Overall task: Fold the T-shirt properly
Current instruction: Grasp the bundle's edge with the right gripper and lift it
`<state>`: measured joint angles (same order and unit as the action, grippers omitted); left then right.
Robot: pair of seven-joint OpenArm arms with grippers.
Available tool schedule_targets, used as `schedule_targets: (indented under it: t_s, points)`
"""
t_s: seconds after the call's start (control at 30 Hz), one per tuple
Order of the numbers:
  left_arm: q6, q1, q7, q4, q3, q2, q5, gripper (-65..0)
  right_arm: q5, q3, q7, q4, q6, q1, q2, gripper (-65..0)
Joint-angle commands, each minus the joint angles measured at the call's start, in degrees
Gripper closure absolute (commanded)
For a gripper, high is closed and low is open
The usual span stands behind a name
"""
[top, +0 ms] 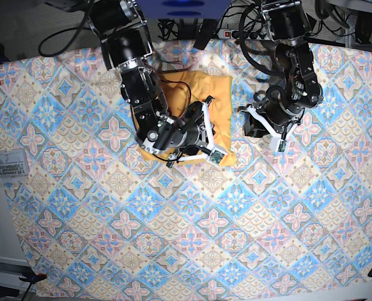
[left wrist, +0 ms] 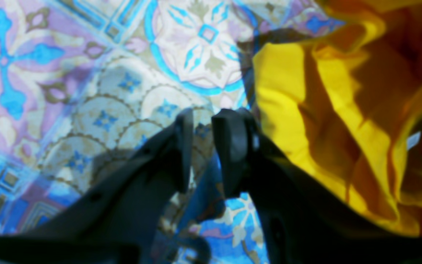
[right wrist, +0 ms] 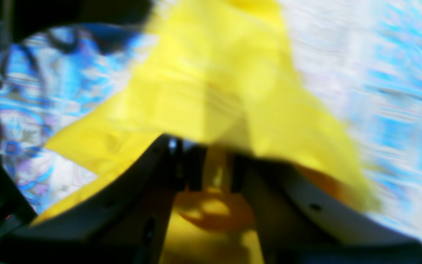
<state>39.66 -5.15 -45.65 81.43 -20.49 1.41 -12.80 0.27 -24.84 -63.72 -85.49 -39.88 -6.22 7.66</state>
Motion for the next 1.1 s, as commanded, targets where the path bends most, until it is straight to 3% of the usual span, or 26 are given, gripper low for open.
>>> schedule_targets:
  t_s: [0.0,0.27,0.4,0.7,0.83,0.97,1.07]
  points:
    - [0.3,0.5,0.9,0.8,0.0,-0.1,-1.0,-13.6,0.5,-0.7,1.8,1.2,-0.1,-0.9,0.8,-9.7]
    - [0.3,0.5,0.9,0.8,-0.1,0.0,-1.1,-13.6,0.4,-1.0,13.6,17.8,-0.1,-0.9,1.3,-9.7]
    - [0.3,0.5,0.9,0.8,-0.1,0.0,-1.1,-13.6,0.4,-0.9,11.0,13.1,-0.1,-0.2,1.2,-9.7]
    - [0.3,0.5,0.9,0.8,-0.1,0.1,-1.0,-13.6,0.3,-0.9,1.7,-11.7,-0.1,5.7,-4.9,-9.7]
    - [0.3,0.6,0.9,0.7,0.1,0.2,-1.0,-13.6,0.4,-0.1,3.2,-16.3,-0.1,6.5,-8.2,-9.7]
    - [0.3,0.6,0.9,0.6,0.2,0.2,-1.0,-13.6,0.6,6.2,4.0,-16.2,-0.1,6.4,-6.7,-9.9]
    - [0.3,0.6,0.9,0.6,0.2,0.2,-1.0,-13.6,0.6,6.4,4.0,-15.0,-0.1,2.7,-5.2,-10.0]
